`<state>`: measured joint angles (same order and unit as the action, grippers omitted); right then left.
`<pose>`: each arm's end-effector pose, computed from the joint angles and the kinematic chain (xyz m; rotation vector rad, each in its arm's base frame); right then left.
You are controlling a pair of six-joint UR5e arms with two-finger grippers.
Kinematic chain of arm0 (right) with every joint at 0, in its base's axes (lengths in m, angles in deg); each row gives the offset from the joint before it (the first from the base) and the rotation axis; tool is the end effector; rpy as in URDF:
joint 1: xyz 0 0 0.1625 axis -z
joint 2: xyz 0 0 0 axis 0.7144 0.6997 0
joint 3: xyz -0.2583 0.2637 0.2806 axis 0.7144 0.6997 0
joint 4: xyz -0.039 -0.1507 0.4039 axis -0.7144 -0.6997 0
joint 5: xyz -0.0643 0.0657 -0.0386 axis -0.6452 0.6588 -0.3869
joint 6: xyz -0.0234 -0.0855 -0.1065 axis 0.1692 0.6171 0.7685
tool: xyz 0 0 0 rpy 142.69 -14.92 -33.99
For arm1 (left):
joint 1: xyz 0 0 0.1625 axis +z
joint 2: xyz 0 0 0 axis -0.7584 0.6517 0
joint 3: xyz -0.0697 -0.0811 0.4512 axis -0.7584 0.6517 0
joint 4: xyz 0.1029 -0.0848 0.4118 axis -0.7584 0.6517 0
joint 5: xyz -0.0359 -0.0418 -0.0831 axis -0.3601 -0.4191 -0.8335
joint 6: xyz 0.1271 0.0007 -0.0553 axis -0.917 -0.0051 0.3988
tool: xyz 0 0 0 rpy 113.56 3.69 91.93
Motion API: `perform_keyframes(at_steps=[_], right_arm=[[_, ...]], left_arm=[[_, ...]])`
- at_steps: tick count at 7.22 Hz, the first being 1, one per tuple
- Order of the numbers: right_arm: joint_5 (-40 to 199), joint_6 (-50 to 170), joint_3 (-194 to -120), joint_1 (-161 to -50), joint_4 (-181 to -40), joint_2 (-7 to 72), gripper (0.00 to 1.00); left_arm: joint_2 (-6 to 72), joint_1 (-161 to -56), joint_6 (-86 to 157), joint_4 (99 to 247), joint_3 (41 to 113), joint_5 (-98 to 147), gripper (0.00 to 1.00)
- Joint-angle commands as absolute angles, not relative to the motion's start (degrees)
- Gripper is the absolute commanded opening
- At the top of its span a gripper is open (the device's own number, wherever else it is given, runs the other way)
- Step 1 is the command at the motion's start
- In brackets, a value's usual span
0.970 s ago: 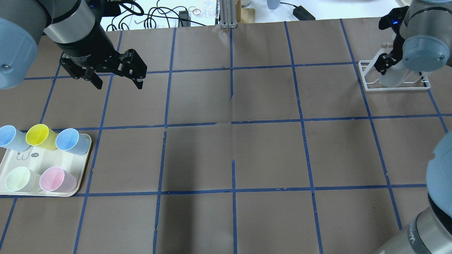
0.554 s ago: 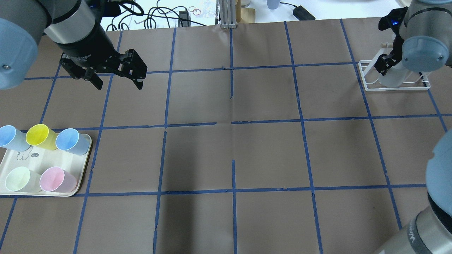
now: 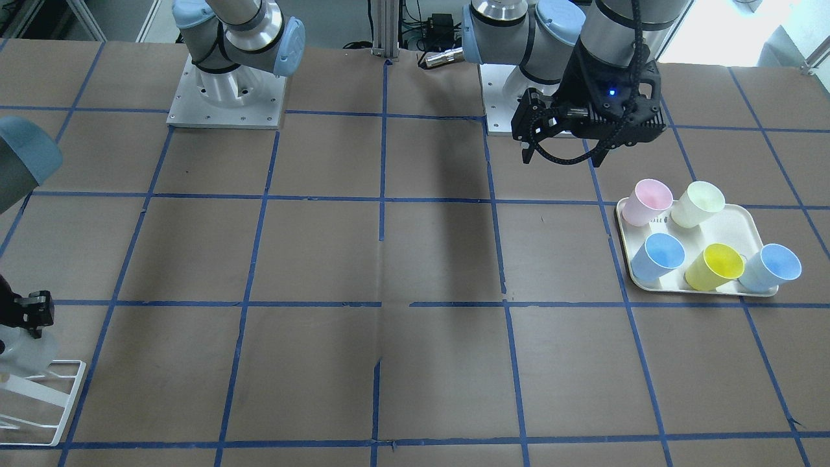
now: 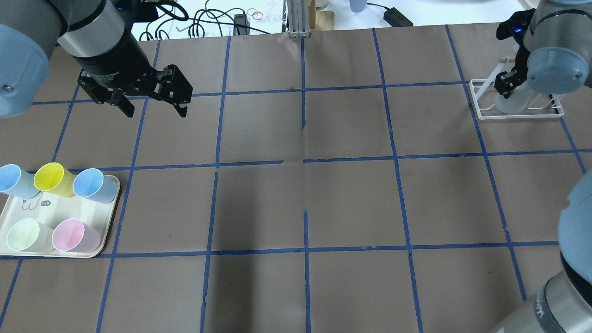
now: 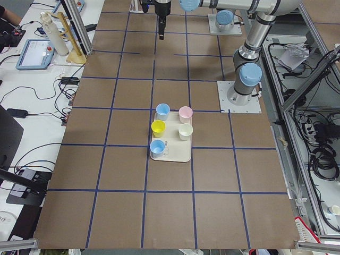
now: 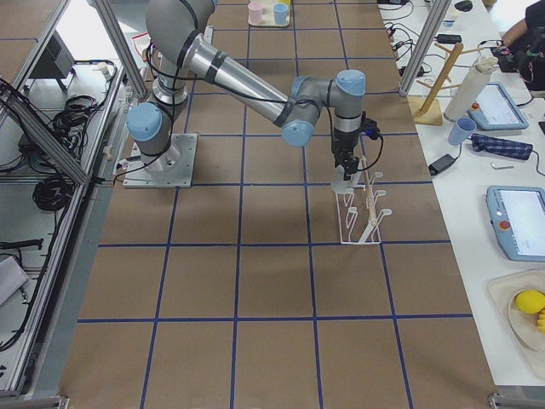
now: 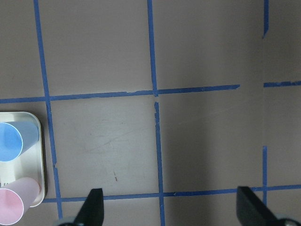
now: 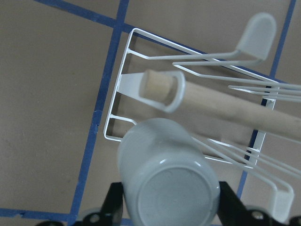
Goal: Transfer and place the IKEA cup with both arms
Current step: 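Lower the right gripper onto the white cup in the rack and close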
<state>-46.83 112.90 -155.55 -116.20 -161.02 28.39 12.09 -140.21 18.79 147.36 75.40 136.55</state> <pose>-0.1320 -0.6803 0.2918 0.3885 -2.8192 0.0895 -0.1402 -0.5030 0.5056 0.0742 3.1341 -0.0441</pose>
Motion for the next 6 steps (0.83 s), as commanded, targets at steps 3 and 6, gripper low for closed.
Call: perform_keyframes(at_steps=[3,6], right_arm=[[-47.3,113.1,-155.4,-116.3,-160.8,29.4,0.00],[-47.3,113.2,-153.0,-116.3,-155.5,32.2,0.00]], left_arm=[[11.9,-140.2,18.8,147.4,75.4,136.6,1.00],[12.0,-140.2,18.9,147.4,75.5,136.5,1.00]])
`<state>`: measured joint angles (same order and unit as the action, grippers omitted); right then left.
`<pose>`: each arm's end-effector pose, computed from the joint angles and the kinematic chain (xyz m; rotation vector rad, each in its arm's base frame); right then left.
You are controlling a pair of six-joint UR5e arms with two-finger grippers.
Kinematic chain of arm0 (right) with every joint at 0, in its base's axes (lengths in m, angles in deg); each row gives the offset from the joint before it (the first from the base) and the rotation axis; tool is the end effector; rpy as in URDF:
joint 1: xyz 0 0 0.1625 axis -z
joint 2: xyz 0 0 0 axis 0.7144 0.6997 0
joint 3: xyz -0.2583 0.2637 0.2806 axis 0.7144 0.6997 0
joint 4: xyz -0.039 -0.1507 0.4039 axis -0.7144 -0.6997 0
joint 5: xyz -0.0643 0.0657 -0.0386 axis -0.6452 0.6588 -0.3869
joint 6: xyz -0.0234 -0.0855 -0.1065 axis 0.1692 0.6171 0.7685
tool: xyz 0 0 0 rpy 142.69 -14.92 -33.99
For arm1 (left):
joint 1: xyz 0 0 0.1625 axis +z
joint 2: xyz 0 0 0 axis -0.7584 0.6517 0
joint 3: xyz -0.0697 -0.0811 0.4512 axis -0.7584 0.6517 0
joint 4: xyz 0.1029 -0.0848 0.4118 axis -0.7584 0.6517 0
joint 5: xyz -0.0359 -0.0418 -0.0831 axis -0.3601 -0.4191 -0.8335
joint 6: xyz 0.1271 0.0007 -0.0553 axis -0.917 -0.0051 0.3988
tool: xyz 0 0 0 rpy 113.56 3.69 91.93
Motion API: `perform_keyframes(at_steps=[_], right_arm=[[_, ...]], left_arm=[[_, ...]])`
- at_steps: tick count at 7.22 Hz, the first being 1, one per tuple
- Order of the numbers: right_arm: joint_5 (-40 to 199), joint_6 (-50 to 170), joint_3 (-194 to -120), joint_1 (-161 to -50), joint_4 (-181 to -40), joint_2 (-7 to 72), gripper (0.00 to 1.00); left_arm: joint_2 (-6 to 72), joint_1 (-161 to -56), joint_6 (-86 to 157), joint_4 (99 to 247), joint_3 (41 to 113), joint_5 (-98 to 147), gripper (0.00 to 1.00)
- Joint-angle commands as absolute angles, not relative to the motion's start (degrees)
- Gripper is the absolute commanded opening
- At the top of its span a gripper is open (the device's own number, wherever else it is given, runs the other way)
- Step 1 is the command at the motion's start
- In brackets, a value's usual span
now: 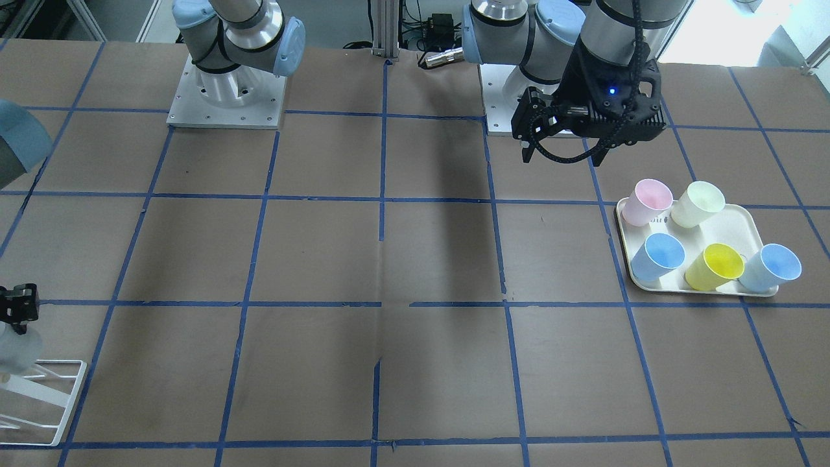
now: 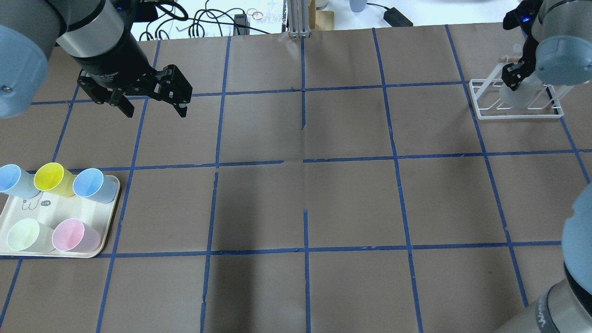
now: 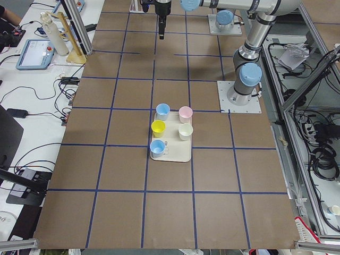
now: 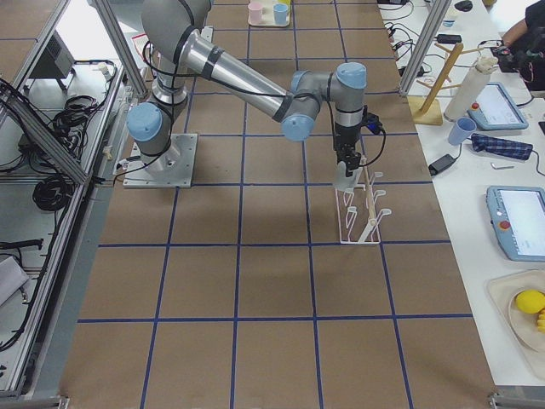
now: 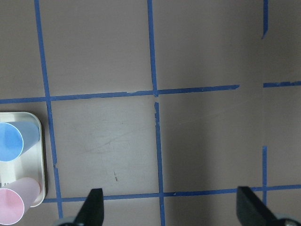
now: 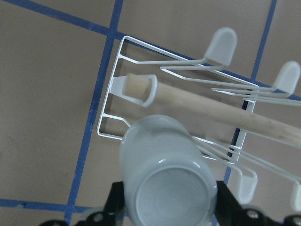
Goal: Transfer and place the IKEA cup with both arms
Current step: 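Lift the white cup up out of the rack with the right gripper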
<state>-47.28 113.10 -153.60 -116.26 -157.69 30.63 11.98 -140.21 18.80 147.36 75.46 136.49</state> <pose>-0.1313 -0.6774 0.3286 0.3893 -2.8046 0.1023 -0.1404 -0.5022 0.5060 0.0740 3.1351 -0.0455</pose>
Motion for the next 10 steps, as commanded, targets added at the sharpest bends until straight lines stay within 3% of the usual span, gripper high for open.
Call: perform_keyframes(at_steps=[1,6,10], right_arm=[[-47.3,113.2,-152.9,-116.3,-154.0,33.8,0.00],[-41.9,109.9,-153.0,-118.1,-139.9,46.2,0.00],[-28.1,75.7,-153.0,-134.3,-131.7,47.5,0.00]], left_arm=[[11.9,-140.2,19.0,147.4,75.4,136.5,1.00],[10.8,-139.9,19.0,147.6,74.0,132.6,1.00],[7.6,-131.5,10.9,154.1,75.6,124.1,1.00]])
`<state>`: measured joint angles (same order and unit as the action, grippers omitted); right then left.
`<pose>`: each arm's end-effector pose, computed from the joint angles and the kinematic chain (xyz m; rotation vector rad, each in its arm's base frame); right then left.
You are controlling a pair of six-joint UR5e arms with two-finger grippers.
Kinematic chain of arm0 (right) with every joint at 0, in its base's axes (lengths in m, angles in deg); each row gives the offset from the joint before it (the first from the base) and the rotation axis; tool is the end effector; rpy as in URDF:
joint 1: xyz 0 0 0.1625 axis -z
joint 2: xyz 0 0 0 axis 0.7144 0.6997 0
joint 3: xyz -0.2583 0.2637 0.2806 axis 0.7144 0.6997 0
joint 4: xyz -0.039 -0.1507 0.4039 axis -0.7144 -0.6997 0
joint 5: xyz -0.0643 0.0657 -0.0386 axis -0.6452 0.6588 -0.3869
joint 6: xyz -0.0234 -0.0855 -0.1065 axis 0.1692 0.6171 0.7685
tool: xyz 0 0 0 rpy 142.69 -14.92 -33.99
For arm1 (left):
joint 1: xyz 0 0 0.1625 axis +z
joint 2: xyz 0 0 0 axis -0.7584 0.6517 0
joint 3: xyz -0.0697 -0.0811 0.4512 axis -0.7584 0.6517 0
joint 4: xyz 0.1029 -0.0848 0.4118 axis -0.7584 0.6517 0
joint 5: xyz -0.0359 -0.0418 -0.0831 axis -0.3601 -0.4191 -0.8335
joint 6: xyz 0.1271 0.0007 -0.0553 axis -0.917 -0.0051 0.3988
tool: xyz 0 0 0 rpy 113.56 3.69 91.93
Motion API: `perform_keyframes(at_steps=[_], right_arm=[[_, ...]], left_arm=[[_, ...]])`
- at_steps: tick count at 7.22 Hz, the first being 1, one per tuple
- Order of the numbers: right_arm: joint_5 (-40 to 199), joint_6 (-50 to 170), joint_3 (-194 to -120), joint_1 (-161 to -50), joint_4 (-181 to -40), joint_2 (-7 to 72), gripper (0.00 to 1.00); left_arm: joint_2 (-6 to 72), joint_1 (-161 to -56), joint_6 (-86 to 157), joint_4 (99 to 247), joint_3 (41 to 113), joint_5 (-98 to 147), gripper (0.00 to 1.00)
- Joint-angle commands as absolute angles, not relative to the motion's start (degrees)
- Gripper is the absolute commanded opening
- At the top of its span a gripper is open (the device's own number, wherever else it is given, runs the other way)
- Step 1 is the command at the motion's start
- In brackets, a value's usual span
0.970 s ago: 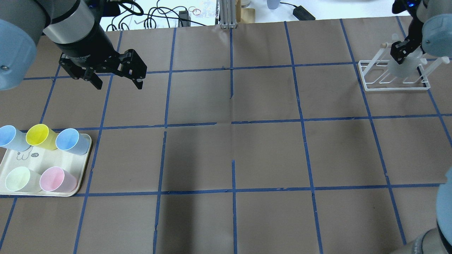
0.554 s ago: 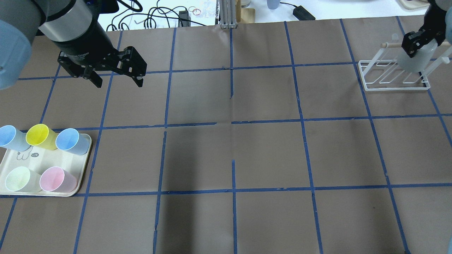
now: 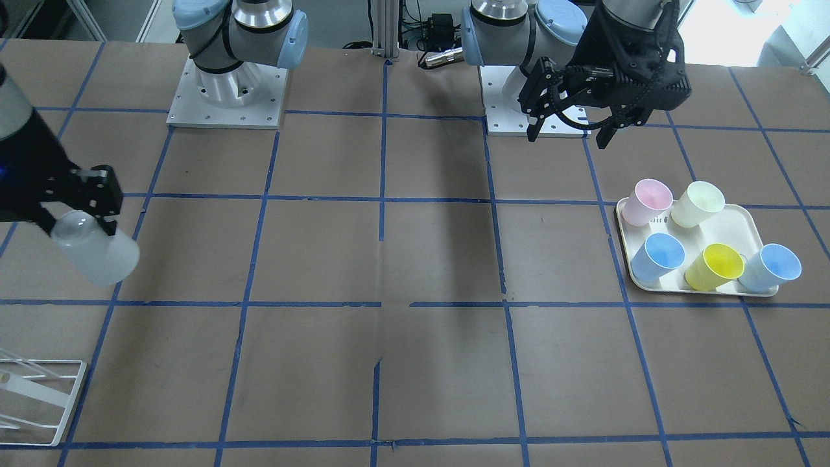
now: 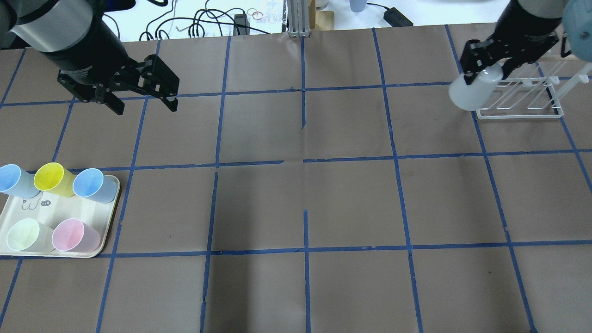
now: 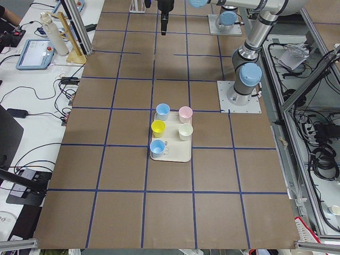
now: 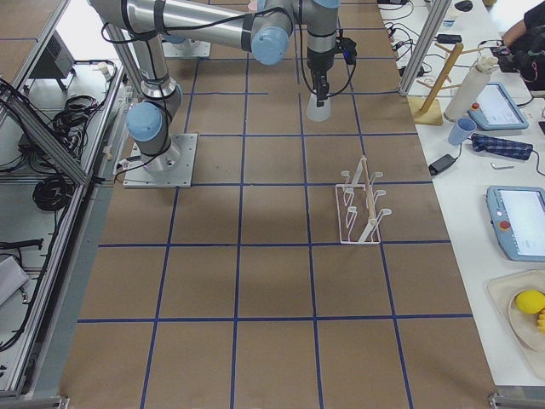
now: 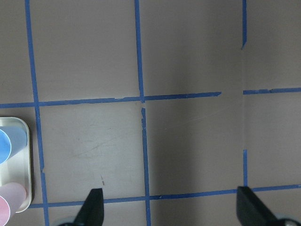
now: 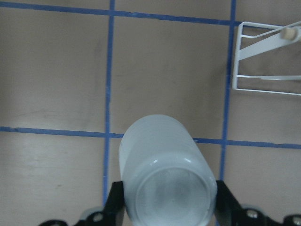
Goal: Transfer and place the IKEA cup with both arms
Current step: 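Carry the white cup toward the table center while the left gripper reaches toward it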
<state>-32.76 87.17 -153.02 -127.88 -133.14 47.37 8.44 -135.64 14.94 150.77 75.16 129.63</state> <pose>0.0581 -0.5780 0.4627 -0.0814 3.1374 -0.1315 -0.1183 -0.4833 0.5337 -0.0560 -3.0290 0.0694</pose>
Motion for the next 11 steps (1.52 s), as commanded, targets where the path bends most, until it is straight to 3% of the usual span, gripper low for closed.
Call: perform_keyframes(at_steps=[1,5,8,11], right_arm=[[-19.1,70.4,-153.0,-136.6,-129.1,48.0,0.00],[18.3,58.6,-155.0,-136.8,-127.2,50.2,0.00],[42.5,59.2,-166.2,-135.7,-128.3,49.8,0.00],[55.5,62.8,-172.9,-134.7,-127.9,47.5,0.00]], left_arm=[[7.7,-125.8,7.9,158.6,76.0,114.8,1.00],[7.7,-112.5,-7.8,165.9,91.1,87.6,1.00],[9.0,-112.1,-10.9,167.0,101.6,68.6,1.00],[9.4,-117.9,-11.2,167.0,103.5,62.2,1.00]])
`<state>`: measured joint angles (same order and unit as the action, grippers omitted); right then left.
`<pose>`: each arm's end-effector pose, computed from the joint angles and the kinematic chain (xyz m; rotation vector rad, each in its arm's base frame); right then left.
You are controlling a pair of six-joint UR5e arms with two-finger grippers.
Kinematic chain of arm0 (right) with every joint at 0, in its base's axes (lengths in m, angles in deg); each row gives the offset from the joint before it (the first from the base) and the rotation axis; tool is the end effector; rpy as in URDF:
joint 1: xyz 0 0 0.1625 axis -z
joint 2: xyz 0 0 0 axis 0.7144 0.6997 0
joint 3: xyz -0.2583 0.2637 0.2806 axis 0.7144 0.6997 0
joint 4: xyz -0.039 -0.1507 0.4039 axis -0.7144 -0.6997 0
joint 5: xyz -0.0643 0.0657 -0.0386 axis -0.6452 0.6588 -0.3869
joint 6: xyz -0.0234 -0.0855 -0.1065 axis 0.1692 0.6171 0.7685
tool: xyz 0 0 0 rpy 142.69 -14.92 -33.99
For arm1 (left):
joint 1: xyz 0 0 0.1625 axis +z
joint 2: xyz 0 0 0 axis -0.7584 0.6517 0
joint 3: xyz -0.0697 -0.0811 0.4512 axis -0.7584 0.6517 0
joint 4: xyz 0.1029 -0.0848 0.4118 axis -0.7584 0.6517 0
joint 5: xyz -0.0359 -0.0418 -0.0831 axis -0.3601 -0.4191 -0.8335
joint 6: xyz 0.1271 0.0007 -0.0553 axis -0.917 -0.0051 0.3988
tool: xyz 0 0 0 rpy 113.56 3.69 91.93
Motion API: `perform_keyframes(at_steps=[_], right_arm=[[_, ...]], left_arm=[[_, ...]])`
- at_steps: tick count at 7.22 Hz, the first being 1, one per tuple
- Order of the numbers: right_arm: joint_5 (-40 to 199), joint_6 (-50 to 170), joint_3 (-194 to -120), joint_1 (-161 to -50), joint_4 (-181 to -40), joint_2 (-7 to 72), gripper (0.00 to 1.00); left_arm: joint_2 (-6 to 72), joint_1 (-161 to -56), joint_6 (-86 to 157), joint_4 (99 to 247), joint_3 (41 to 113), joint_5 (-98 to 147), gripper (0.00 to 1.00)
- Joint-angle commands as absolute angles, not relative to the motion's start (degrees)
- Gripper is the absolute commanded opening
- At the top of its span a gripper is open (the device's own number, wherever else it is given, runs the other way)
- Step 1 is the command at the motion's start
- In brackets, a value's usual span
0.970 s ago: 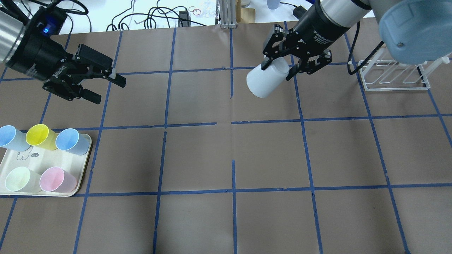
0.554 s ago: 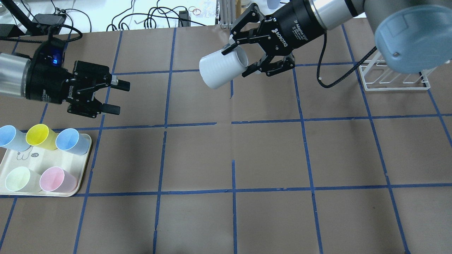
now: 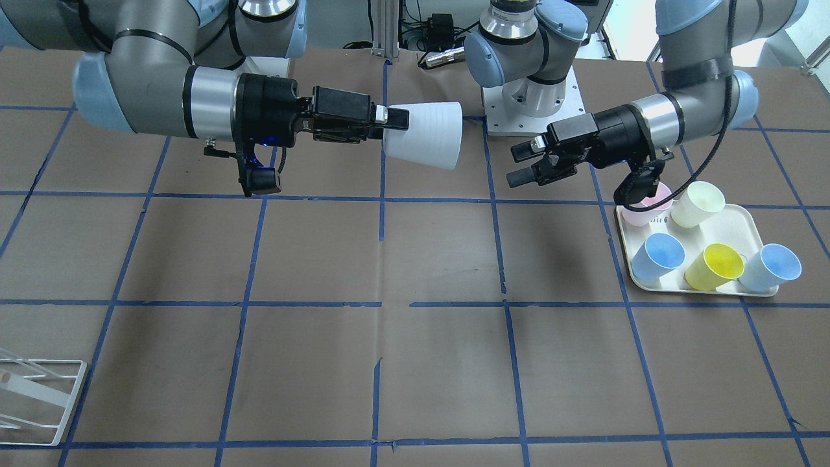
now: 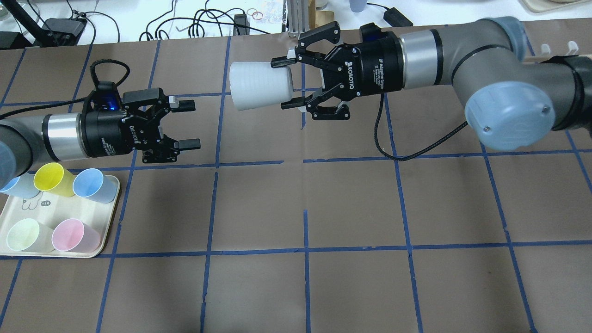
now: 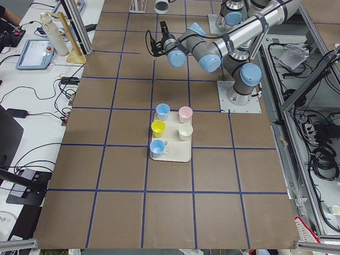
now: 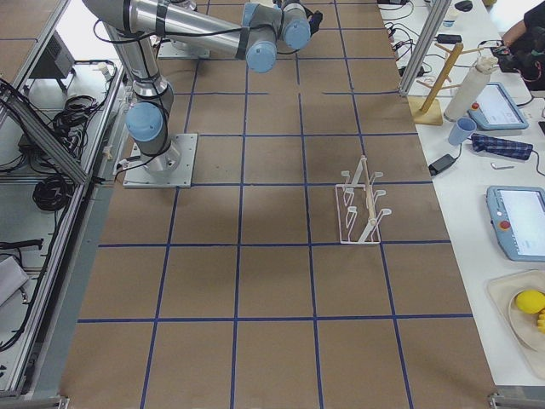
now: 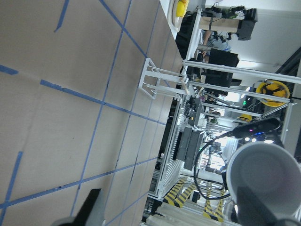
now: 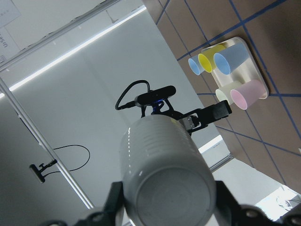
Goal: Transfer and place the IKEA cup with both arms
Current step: 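Carry the white cup toward the table center while the left gripper reaches toward it, then close the left gripper on the white cup's rim beside the right gripper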
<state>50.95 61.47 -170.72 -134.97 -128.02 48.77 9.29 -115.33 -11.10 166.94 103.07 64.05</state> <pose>0.2656 -0.5121 0.4381 0.4472 1.6204 0.4323 -0.0832 -0.4654 0.3669 0.3764 -1.7577 -0.0110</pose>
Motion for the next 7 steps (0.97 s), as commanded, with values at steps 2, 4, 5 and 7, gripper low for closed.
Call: perform_keyframes(at_steps=[2,4,5,7], right_arm=[[56.2,63.3,-173.0,-134.8,-127.4,45.7,0.00],[56.1,62.9,-173.1,-134.9,-127.2,45.6,0.00],[56.2,62.8,-173.1,-134.9,-127.1,45.5,0.00],[56.3,62.7,-173.2,-135.2,-127.1,45.6,0.00]], left_arm=[[8.8,-121.2,-11.3,167.1,103.8,61.8,1.00],[10.3,-122.5,-11.3,166.7,103.6,57.1,1.00],[11.7,-122.4,-11.2,166.6,102.9,56.8,1.00],[13.7,-122.3,-11.1,166.3,102.0,56.3,1.00]])
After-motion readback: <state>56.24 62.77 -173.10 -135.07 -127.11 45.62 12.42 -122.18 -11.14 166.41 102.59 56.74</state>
